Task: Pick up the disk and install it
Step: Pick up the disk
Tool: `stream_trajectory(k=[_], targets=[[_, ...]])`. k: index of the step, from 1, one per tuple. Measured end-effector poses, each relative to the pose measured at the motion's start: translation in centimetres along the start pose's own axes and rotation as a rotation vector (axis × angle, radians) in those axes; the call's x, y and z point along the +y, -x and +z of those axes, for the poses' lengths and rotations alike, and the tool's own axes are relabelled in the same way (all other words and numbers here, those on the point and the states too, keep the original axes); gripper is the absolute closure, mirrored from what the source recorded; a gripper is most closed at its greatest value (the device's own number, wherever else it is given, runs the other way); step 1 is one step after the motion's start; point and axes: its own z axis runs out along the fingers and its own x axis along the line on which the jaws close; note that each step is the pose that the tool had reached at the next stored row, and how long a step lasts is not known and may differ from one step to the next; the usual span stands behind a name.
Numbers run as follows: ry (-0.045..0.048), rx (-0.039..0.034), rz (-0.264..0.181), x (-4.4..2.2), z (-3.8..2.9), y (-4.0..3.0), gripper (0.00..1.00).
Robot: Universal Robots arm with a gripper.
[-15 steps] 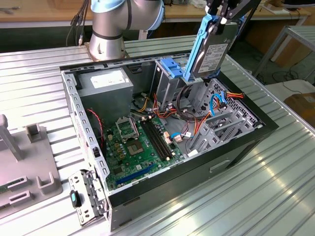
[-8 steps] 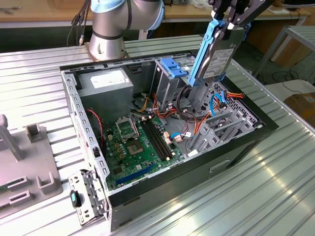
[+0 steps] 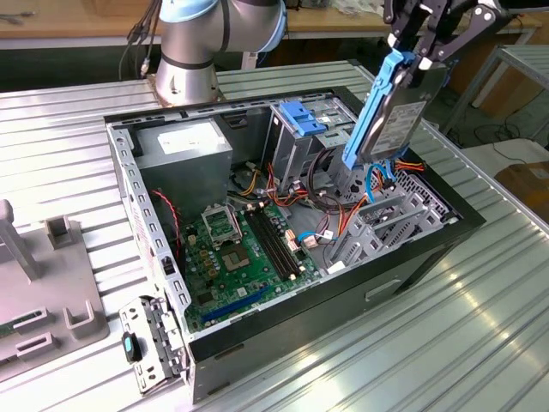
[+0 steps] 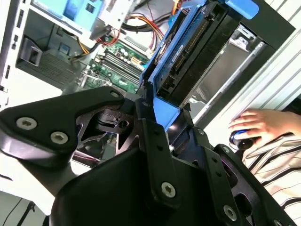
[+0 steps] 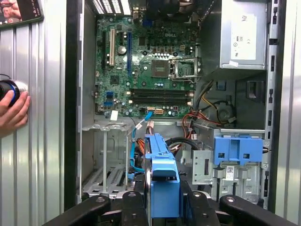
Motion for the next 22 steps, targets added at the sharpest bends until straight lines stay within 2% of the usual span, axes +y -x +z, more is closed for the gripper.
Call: stream_trajectory(k=[2,4,6,9,12,22], targets=[[0.0,0.0004,0.0,0.03,0.02,-1.35,0.63],[0.0,0.0008,0.0,0.06,0.05,-3.21,0.63],[0.0,0.0016,0.0,0.09,0.06,-4.22,0.63],[0.0001,0.0017,0.0,0.09,0.06,-4.27,0.63],[0.0,0.0016,0.0,0.1,0.08,-4.78,0.63],[0.0,0.0017,0.0,0.1,0.07,-4.87,0.63]])
